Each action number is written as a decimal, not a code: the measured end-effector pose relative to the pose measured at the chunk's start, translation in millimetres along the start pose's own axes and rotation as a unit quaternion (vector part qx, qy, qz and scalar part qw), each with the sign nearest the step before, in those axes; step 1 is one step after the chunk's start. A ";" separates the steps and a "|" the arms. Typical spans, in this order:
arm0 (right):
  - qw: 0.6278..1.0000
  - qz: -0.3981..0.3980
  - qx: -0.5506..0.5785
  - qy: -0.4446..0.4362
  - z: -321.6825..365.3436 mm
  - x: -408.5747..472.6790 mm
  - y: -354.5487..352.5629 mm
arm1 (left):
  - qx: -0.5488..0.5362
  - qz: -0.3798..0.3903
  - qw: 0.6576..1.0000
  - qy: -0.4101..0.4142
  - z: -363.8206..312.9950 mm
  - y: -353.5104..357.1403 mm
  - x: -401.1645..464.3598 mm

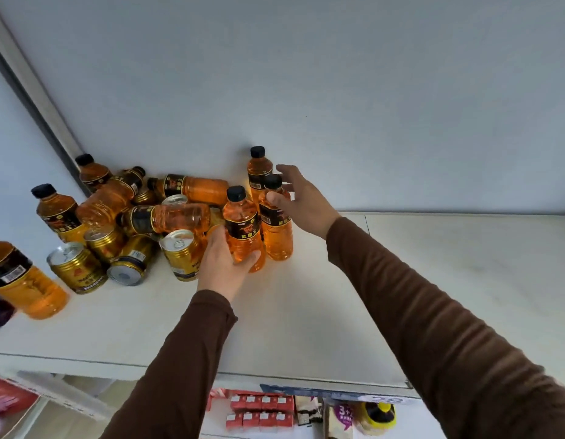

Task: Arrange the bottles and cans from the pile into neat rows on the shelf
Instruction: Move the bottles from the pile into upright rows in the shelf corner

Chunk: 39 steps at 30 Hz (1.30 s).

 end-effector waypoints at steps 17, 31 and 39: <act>0.980 -0.172 -0.062 0.080 -2.5 -31.6 -20.9 | -0.043 0.054 0.995 0.079 9.5 23.4 15.9; 0.939 -0.323 -0.008 0.114 0.2 -137.7 -112.2 | -0.165 0.180 0.955 0.168 -76.0 71.0 -9.8; 0.898 -0.407 -0.094 0.140 15.0 -245.3 -195.5 | -0.188 0.265 0.911 0.254 -172.2 131.4 -74.5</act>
Point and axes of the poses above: each hand's wrist, its own x-axis towards the middle knuckle, its own y-axis out of the palm, z = x × y, the point moved 8 cm from there along x, towards the middle knuckle, and after that the axes turned 9 degrees about x, right-handed, at the moved point
